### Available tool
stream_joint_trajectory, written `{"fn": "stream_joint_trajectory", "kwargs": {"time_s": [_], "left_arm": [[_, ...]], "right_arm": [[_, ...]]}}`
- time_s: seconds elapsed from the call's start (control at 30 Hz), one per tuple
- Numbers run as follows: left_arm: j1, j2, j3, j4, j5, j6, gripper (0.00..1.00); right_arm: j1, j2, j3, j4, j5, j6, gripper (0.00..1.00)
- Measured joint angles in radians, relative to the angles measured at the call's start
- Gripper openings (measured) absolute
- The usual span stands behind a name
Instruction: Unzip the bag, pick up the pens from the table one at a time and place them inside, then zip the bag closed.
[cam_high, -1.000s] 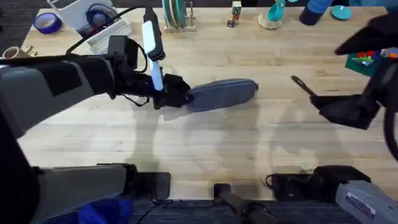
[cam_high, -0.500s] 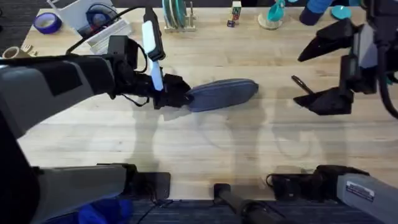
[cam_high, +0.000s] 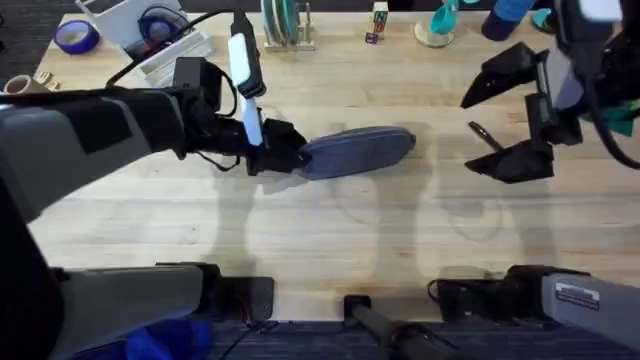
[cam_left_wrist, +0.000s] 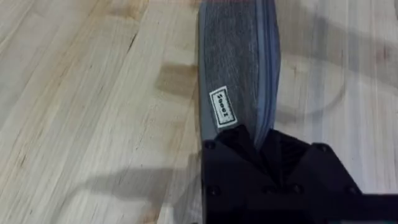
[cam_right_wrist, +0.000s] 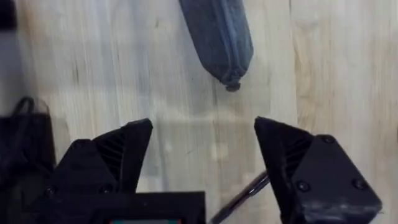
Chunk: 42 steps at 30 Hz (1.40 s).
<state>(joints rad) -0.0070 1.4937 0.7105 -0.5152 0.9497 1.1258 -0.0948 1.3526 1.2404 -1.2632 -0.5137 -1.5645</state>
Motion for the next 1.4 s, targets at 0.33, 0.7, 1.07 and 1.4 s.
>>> {"fn": "stream_joint_trajectory", "kwargs": {"time_s": [0.33,0.7,1.07,1.4], "left_arm": [[0.0,0.0,0.0,0.0,0.0,0.0,0.043],[0.0,0.0,0.0,0.0,0.0,0.0,0.043],[0.0,0.0,0.0,0.0,0.0,0.0,0.043],[0.0,0.0,0.0,0.0,0.0,0.0,0.043]], "right_arm": [[-0.001,0.122,0.0,-0.016,-0.004,-0.261,0.997],[-0.001,0.276,0.0,0.038,-0.011,-0.332,0.997],[-0.001,0.347,0.0,0.12,-0.012,-0.396,0.996],[0.002,0.402,0.0,0.199,-0.093,-0.403,0.996]]}}
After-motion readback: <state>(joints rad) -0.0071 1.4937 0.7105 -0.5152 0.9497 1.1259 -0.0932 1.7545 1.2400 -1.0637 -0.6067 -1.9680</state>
